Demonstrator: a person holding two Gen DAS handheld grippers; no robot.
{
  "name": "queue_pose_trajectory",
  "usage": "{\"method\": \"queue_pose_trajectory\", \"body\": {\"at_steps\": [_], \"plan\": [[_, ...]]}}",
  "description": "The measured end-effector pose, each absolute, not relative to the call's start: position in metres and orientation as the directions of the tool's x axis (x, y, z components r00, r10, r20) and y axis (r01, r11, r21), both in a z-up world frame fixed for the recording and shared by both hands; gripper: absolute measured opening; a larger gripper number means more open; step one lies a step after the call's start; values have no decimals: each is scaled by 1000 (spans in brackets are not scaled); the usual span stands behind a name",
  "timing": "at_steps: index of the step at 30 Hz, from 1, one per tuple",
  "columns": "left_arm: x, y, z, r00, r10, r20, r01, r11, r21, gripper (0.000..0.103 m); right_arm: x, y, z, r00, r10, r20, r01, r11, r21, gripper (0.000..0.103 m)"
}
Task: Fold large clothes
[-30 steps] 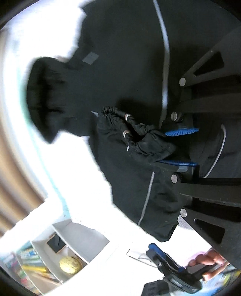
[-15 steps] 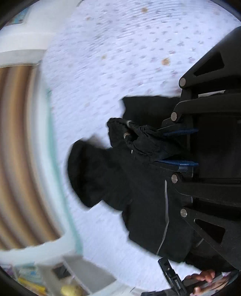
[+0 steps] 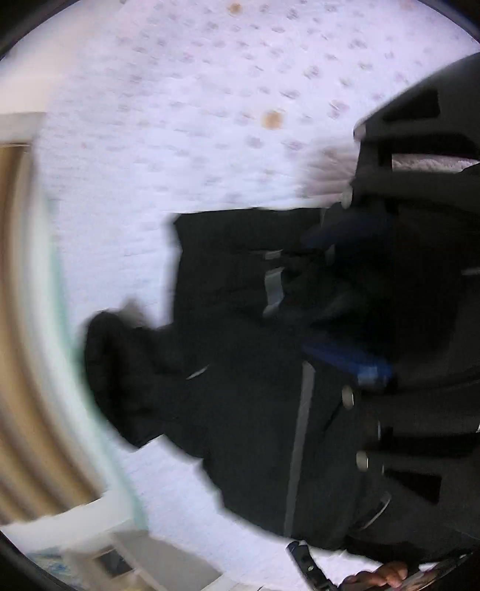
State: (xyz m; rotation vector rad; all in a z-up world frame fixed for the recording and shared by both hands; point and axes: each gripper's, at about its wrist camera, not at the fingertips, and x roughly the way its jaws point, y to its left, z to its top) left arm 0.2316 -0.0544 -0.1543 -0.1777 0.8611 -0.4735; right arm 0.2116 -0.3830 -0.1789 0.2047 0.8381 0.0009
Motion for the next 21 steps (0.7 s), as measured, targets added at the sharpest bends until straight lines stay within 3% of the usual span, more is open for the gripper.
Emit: {"method": "queue_pose_trajectory", "body": {"at_steps": [3,7,12,17,21], "plan": [[246,-58,-134,599,-438,-671,291,899,-327,64,219,-360,-143,738,129,-662,30,974,223,80],[286,-78,-156,553,-357,-753,229,934,-274,64,266,-299,-149,666,126,-735,-38,990,134,79],[310,-82,-208,502,-279,-819,156,960,-231,64,319,-262,-225,500,-30,-866,-19,999,-45,76],[310,-88,-210,495,-240,-835,180,969,-172,64,319,-276,-240,469,2,-883,-5,1000,-1,78],[283,-78,-179,546,-316,-776,235,947,-220,64,284,-297,-200,553,108,-826,-56,994,92,69]]}}
